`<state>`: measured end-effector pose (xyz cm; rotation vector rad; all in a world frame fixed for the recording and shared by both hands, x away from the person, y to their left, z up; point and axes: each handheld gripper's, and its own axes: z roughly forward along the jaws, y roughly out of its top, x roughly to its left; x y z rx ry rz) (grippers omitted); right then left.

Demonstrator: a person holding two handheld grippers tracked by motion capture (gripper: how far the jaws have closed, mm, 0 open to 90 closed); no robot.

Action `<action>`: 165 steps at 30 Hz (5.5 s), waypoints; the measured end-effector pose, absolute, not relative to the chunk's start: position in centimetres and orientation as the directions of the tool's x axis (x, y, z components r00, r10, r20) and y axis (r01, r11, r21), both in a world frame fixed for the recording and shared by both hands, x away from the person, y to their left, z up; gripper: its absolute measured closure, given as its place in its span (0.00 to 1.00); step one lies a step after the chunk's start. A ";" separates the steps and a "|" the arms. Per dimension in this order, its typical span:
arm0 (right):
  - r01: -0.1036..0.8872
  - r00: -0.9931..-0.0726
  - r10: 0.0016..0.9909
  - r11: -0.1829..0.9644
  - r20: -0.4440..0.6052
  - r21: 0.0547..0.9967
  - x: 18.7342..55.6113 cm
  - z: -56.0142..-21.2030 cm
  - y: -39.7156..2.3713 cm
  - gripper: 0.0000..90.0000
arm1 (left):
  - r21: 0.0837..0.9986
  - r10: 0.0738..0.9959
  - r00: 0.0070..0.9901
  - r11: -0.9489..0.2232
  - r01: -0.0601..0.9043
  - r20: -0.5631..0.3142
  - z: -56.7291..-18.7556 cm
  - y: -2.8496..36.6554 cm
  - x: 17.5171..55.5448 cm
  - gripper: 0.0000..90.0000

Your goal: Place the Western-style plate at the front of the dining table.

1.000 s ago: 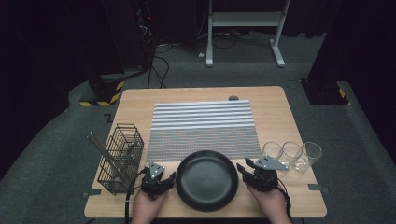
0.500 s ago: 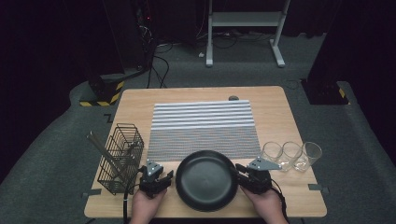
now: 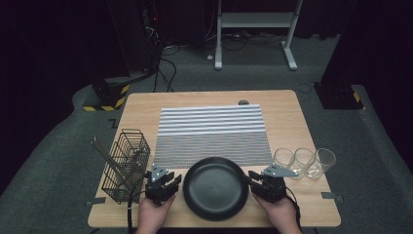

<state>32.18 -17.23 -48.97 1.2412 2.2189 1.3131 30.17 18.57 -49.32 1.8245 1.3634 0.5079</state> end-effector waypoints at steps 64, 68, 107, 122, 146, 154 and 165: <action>0.709 -0.524 0.727 0.083 0.444 0.701 33.9 -49.2 -18.0 0.60 | 0.666 0.854 0.399 -0.086 0.741 -0.333 -49.6 17.9 30.2 0.52; 0.706 -0.528 0.725 0.085 0.442 0.704 33.9 -49.2 -18.0 0.61 | 0.693 0.845 0.433 -0.109 0.713 -0.313 -49.7 18.0 30.1 0.48; 0.752 -0.479 0.702 0.017 0.528 0.659 34.2 -49.5 -18.5 0.71 | 0.656 0.845 0.423 -0.118 0.745 -0.328 -49.8 17.9 30.3 0.68; 0.783 -0.442 0.704 0.000 0.556 0.622 34.6 -49.7 -18.4 0.71 | 0.662 0.860 0.409 -0.117 0.740 -0.305 -49.6 17.6 30.5 0.73; 0.832 -0.382 0.703 -0.020 0.600 0.554 34.9 -49.9 -18.5 0.77 | 0.656 0.851 0.423 -0.128 0.743 -0.312 -49.6 17.9 30.3 0.72; 0.842 -0.366 0.688 -0.042 0.626 0.538 34.6 -50.0 -18.8 0.78 | 0.643 0.859 0.406 -0.123 0.756 -0.313 -49.6 17.5 30.3 0.69; 0.844 -0.334 0.693 -0.081 0.638 0.530 34.5 -50.2 -18.8 0.85 | 0.629 0.851 0.400 -0.110 0.770 -0.341 -49.6 17.8 30.6 0.70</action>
